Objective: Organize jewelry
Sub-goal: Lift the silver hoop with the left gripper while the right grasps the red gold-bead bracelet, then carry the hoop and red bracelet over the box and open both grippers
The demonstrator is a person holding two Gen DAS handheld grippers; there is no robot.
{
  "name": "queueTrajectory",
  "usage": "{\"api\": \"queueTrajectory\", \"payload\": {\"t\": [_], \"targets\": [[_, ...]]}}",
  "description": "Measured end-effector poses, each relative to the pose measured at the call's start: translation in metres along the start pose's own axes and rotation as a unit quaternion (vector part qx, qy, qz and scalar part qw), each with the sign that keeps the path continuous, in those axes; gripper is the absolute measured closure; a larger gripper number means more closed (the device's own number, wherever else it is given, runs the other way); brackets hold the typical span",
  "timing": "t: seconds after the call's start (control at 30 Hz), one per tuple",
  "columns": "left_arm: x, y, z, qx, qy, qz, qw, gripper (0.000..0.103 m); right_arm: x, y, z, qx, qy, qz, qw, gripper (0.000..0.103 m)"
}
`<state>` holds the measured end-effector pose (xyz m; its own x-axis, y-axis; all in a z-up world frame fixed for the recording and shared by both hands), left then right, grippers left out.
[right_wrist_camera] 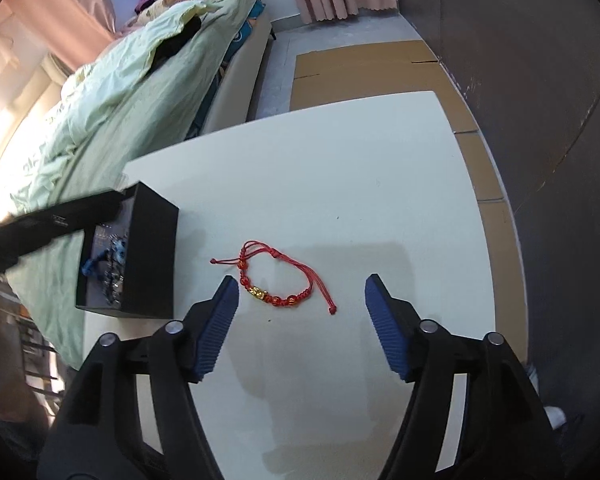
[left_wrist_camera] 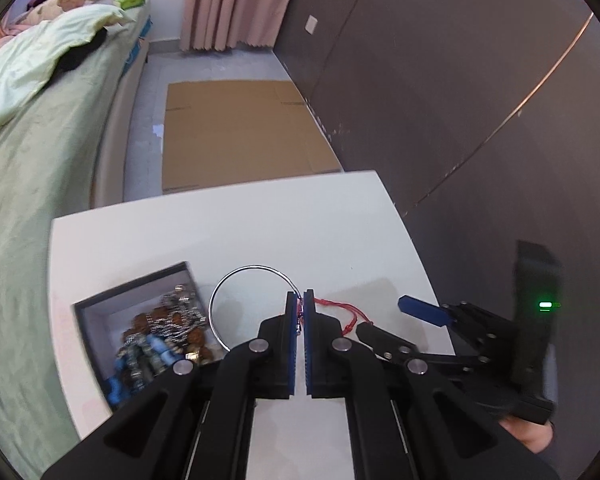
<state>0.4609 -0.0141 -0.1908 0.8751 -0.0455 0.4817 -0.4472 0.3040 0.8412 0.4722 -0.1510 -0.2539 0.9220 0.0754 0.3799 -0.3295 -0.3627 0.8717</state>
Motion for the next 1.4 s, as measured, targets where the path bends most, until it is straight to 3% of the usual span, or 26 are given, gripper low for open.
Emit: {"api": "queueTrajectory", "payload": {"t": [0.17, 0.53, 0.63, 0.8, 0.83, 1.1, 1.4], "targets": [[-0.005, 0.034, -0.014, 0.001, 0.017, 0.027, 0.9995, 0.103, 0.003, -0.015, -0.014, -0.024, 0.042, -0.002, 0.999, 0.022], [-0.020, 0.072, -0.050, 0.006, 0.050, 0.058, 0.9971, 0.103, 0.005, -0.060, -0.037, -0.077, 0.127, -0.021, 0.989, 0.026], [-0.023, 0.072, -0.055, 0.002, 0.056, 0.060, 0.9966, 0.103, 0.004, -0.065, -0.039, -0.099, 0.149, -0.016, 0.984, 0.034], [-0.027, 0.068, -0.061, -0.003, 0.066, 0.058, 0.9961, 0.103, 0.005, -0.062, -0.037, -0.090, 0.151, -0.018, 0.984, 0.085], [-0.028, 0.067, -0.062, -0.005, 0.068, 0.058, 0.9959, 0.103, 0.005, -0.061, -0.036, -0.086, 0.149, -0.021, 0.985, 0.090], [-0.030, 0.068, -0.065, -0.009, 0.078, 0.059, 0.9952, 0.103, 0.010, -0.051, -0.025, -0.031, 0.089, -0.038, 0.995, 0.095], [-0.030, 0.057, -0.067, -0.019, 0.083, 0.051, 0.9950, 0.101, 0.017, -0.009, -0.037, 0.007, 0.073, -0.010, 0.997, 0.095]]}}
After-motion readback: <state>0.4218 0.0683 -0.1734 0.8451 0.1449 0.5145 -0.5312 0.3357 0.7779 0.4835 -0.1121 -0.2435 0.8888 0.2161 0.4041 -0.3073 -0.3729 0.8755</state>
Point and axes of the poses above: each gripper's, at about its wrist camera, not at the fingertips, and y roughly against the way its jaws point, z to its right, x to its top, the point moved 6 cm from there along -y, roughly the way its jaws point, and after that the axes turned 6 degrees about -y, right-handed, at the moved point
